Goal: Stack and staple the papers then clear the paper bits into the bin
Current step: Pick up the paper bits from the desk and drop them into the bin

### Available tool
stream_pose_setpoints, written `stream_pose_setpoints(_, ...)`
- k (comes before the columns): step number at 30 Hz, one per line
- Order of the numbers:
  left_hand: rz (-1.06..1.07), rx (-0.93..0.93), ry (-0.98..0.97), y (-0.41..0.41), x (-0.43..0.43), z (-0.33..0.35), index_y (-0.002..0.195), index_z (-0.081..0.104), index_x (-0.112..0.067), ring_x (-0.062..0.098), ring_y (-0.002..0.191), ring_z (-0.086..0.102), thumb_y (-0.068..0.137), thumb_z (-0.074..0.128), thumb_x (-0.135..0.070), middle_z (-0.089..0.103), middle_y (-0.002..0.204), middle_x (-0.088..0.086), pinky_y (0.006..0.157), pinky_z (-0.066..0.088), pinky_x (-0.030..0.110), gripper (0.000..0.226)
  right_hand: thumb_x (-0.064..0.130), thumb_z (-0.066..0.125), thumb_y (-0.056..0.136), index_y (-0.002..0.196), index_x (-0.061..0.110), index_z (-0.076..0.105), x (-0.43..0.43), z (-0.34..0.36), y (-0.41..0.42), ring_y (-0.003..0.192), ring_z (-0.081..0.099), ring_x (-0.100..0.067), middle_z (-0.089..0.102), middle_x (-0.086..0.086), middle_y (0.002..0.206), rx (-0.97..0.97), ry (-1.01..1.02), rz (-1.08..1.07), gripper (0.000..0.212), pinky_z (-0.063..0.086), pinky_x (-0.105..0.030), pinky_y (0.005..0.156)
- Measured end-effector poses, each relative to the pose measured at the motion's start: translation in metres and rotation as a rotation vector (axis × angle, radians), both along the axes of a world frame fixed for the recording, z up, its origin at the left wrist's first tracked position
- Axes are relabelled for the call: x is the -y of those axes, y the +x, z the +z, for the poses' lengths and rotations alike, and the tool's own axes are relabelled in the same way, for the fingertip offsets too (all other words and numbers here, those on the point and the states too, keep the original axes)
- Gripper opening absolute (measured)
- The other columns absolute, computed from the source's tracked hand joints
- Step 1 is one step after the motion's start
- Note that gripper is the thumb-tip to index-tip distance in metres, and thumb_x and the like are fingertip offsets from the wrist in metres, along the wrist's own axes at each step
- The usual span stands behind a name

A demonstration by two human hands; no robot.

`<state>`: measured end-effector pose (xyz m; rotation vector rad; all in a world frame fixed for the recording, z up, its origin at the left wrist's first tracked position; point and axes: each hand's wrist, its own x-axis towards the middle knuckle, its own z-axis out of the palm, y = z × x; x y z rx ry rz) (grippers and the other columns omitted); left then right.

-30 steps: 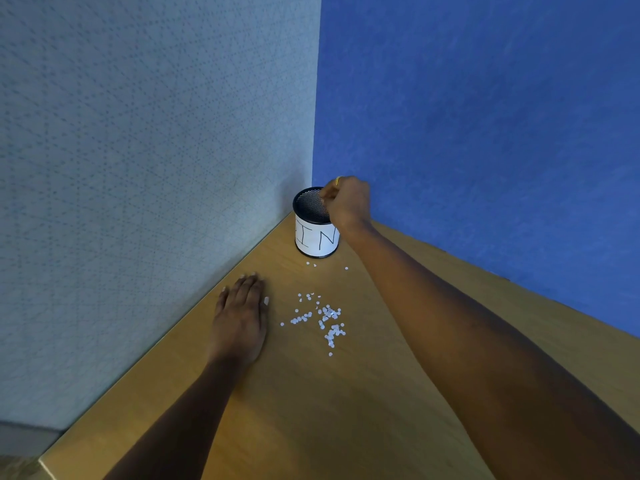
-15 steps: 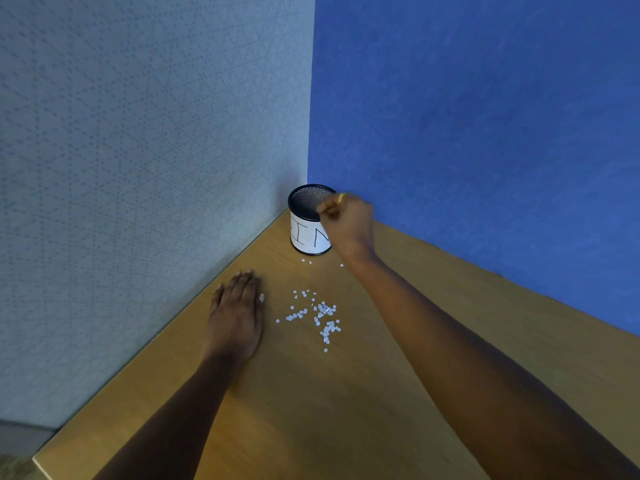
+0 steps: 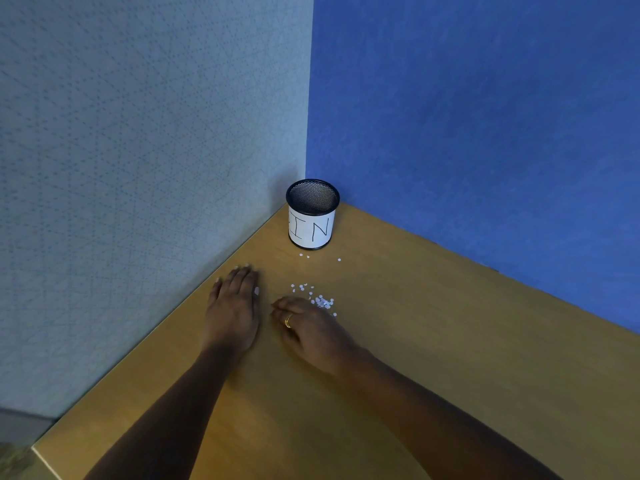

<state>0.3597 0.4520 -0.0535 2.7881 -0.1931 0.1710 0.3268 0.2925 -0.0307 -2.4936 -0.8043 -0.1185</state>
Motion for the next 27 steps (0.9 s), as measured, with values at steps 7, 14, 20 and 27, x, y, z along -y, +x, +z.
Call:
stream_pose_setpoints(7,0.006,-0.006,-0.007,0.000,0.001,0.002,0.137,0.040,-0.008,0.025,0.138,0.030,0.091,0.013,-0.034,0.040,0.145,0.011,0.114,0.018,0.043,0.059,0.019,0.038,0.081,0.102,0.006,0.071,0.021,-0.007,0.004,0.098,0.069,-0.022,0.072,-0.008,0.105,0.152,-0.207,0.145,0.041,0.053,-0.032,0.086)
stream_pose_setpoints(14,0.009,-0.028,-0.011,-0.001,0.001,0.002,0.139,0.037,-0.010,0.023,0.140,0.026,0.090,0.015,-0.035,0.036,0.147,0.009,0.116,0.014,0.041,0.059,0.018,0.042,0.085,0.108,0.004,0.068,0.056,-0.004,0.011,0.109,0.064,-0.024,0.068,-0.011,0.114,0.037,-0.235,0.004,0.038,0.039,-0.029,0.102)
stream_pose_setpoints(20,0.006,-0.028,-0.005,-0.001,0.001,0.003,0.140,0.035,-0.010,0.023,0.140,0.025,0.091,0.015,-0.036,0.035,0.148,0.009,0.115,0.013,0.040,0.059,0.030,0.037,0.098,0.111,0.009,0.066,0.066,0.000,-0.007,0.116,0.057,-0.016,0.066,-0.006,0.120,0.040,-0.092,0.155,0.039,0.037,-0.021,0.105)
stream_pose_setpoints(27,0.004,-0.019,-0.011,-0.001,0.002,0.002,0.139,0.037,-0.010,0.024,0.139,0.027,0.090,0.013,-0.038,0.037,0.147,0.010,0.115,0.014,0.041,0.061,0.026,0.038,0.096,0.111,0.010,0.067,0.081,-0.011,-0.004,0.117,0.059,-0.019,0.066,-0.006,0.121,0.052,-0.157,0.214,0.036,0.046,-0.031,0.101)
